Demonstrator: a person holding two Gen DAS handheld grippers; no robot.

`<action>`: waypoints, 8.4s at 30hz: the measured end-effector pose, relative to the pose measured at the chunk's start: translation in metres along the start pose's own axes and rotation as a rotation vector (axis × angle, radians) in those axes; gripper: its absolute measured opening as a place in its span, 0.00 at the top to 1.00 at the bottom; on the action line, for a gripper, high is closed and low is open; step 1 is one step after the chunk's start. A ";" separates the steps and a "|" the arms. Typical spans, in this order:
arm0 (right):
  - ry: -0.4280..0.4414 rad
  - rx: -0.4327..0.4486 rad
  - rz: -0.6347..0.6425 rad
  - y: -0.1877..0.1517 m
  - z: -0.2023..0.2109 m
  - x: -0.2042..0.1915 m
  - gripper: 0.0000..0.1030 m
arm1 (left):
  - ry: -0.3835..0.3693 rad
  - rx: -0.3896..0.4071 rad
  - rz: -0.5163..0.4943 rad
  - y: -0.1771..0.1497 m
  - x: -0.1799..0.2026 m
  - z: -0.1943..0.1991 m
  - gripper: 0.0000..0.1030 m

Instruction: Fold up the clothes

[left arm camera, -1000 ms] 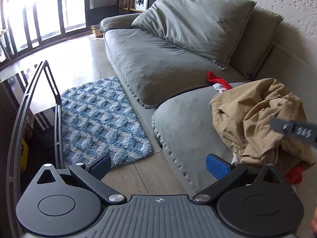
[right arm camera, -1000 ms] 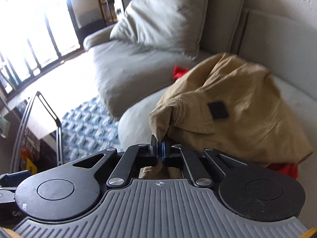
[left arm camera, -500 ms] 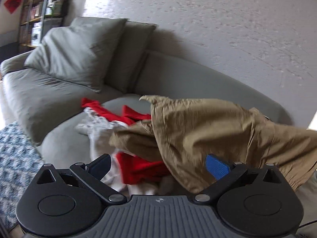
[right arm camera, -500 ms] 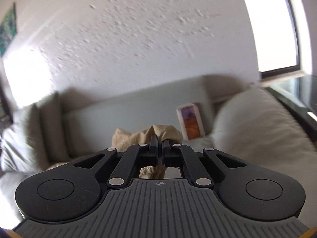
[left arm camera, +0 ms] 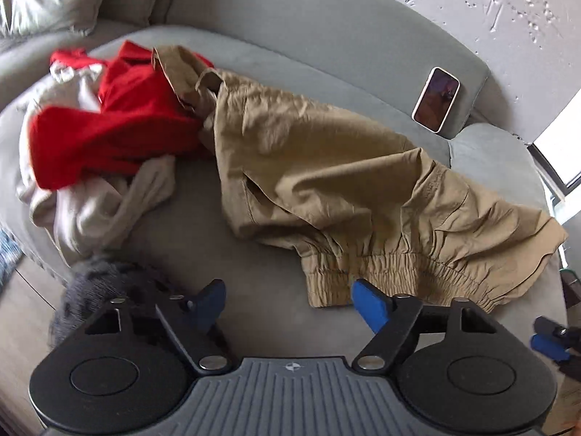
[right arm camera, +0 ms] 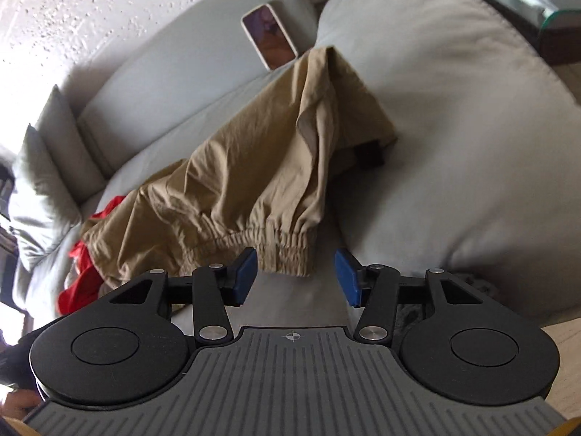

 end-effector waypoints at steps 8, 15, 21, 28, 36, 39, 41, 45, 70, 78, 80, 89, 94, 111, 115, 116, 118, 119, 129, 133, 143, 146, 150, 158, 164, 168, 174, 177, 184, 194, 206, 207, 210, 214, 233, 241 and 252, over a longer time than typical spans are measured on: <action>0.080 -0.033 -0.061 -0.002 -0.054 0.014 0.48 | -0.131 -0.027 0.159 0.002 -0.006 -0.045 0.35; 0.086 -0.052 -0.016 0.003 -0.096 0.005 0.48 | -0.219 -0.031 0.129 0.012 0.000 -0.079 0.35; 0.071 -0.040 0.028 0.000 -0.124 -0.008 0.44 | -0.249 -0.082 0.086 0.015 0.008 -0.091 0.44; 0.091 -0.016 0.046 -0.005 -0.097 -0.025 0.90 | -0.309 -0.173 0.076 0.016 0.017 -0.072 0.89; 0.371 0.141 0.035 0.033 0.043 -0.074 0.91 | -0.507 0.146 -0.050 0.087 0.054 0.110 0.90; 0.457 0.299 0.071 0.062 0.114 -0.101 0.91 | -0.586 0.353 -0.137 0.124 0.090 0.189 0.90; 0.518 0.420 0.119 0.073 0.165 -0.123 0.91 | -0.632 0.486 -0.186 0.136 0.110 0.235 0.90; 0.550 0.648 0.246 0.076 0.255 -0.168 0.90 | -0.685 0.683 -0.235 0.141 0.133 0.304 0.90; 0.342 0.635 0.273 0.204 0.231 -0.227 0.90 | -0.550 0.595 -0.185 0.251 0.164 0.247 0.90; 0.324 0.941 0.516 0.148 0.319 -0.226 0.90 | -0.598 0.692 -0.444 0.206 0.173 0.293 0.90; 0.304 0.840 0.507 0.125 0.296 -0.206 0.90 | -0.562 0.566 -0.418 0.180 0.154 0.253 0.90; 0.082 -0.015 0.098 0.003 0.020 -0.064 0.90 | -0.184 -0.212 -0.013 0.022 0.025 -0.021 0.90; -0.015 -0.201 0.031 -0.059 -0.040 -0.026 0.90 | -0.130 -0.239 0.012 -0.001 0.006 -0.029 0.90; -0.019 -0.003 0.167 -0.028 0.022 -0.067 0.67 | -0.114 -0.055 -0.157 0.009 0.039 0.025 0.78; -0.036 0.009 0.257 -0.032 -0.015 -0.089 0.90 | -0.104 -0.074 -0.242 0.008 0.062 -0.008 0.99; -0.041 0.018 0.287 -0.033 -0.023 -0.094 0.90 | -0.093 -0.075 -0.276 0.006 0.066 -0.016 0.99; -0.068 0.040 0.347 -0.036 -0.039 -0.105 0.90 | -0.084 -0.073 -0.315 0.000 0.070 -0.030 0.99; -0.081 0.049 0.375 -0.037 -0.046 -0.109 0.90 | -0.079 -0.073 -0.331 -0.003 0.069 -0.037 0.99; -0.236 -0.088 0.412 -0.050 -0.082 -0.078 0.96 | 0.018 -0.220 -0.279 -0.005 0.052 -0.057 0.91; -0.134 -0.051 0.304 -0.037 -0.055 -0.072 0.86 | -0.016 -0.161 -0.348 -0.002 0.074 -0.030 0.85; 0.011 0.092 0.131 0.020 0.042 -0.040 0.58 | -0.287 -0.099 -0.594 -0.030 0.168 0.005 0.58; -0.018 0.143 0.154 0.043 0.067 -0.030 0.54 | -0.336 -0.099 -0.648 -0.042 0.194 -0.005 0.55; -0.111 0.104 0.178 0.068 0.067 -0.009 0.47 | -0.359 -0.152 -0.670 -0.060 0.228 -0.030 0.55; -0.260 0.157 0.147 0.086 0.150 0.056 0.47 | -0.477 -0.368 -0.584 -0.057 0.250 0.003 0.41; -0.164 0.217 0.068 0.111 0.131 0.099 0.44 | -0.350 -0.211 -0.571 -0.067 0.259 -0.060 0.35; -0.051 0.144 -0.001 0.128 0.050 0.105 0.44 | -0.292 -0.187 -0.592 -0.080 0.268 -0.099 0.37; 0.074 0.101 -0.043 0.171 -0.052 0.093 0.44 | -0.204 -0.162 -0.658 -0.081 0.285 -0.139 0.38; 0.138 0.074 -0.117 0.195 -0.094 0.091 0.44 | -0.168 -0.171 -0.691 -0.081 0.289 -0.156 0.46; 0.147 0.079 -0.139 0.241 -0.166 0.075 0.44 | -0.179 -0.234 -0.670 -0.063 0.279 -0.174 0.95; 0.030 0.153 -0.062 0.281 -0.217 0.024 0.98 | -0.300 -0.238 -0.566 -0.025 0.252 -0.145 0.97; 0.154 0.294 0.262 0.269 -0.165 -0.194 0.98 | -0.353 -0.101 -0.266 0.048 0.121 -0.057 0.98; 0.162 0.287 0.291 0.263 -0.170 -0.215 0.98 | -0.350 -0.089 -0.238 0.053 0.108 -0.051 0.98; 0.184 0.253 0.369 0.242 -0.186 -0.276 0.98 | -0.334 -0.071 -0.146 0.064 0.066 -0.039 0.98; 0.200 0.154 0.452 0.199 -0.230 -0.345 0.98 | -0.306 -0.088 -0.012 0.068 0.014 -0.044 0.98; 0.080 -0.186 0.559 0.073 -0.365 -0.459 0.69 | -0.181 -0.124 0.200 0.071 -0.061 -0.065 0.88; 0.083 0.131 0.593 0.123 -0.200 -0.384 0.55 | -0.114 0.014 0.051 0.075 -0.029 -0.001 0.77; 0.066 0.422 0.412 0.130 0.085 -0.181 0.43 | -0.172 -0.003 0.023 0.032 -0.047 0.048 0.72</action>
Point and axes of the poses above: each gripper's, at about its wrist camera, not at the fingertips, and z roughly against the way its jaws point, x to its right, y to its top, the point moved 2 cm from there along -z, roughly the way its jaws point, and after that the axes turned 7 degrees about -y, right-handed, at the moved point
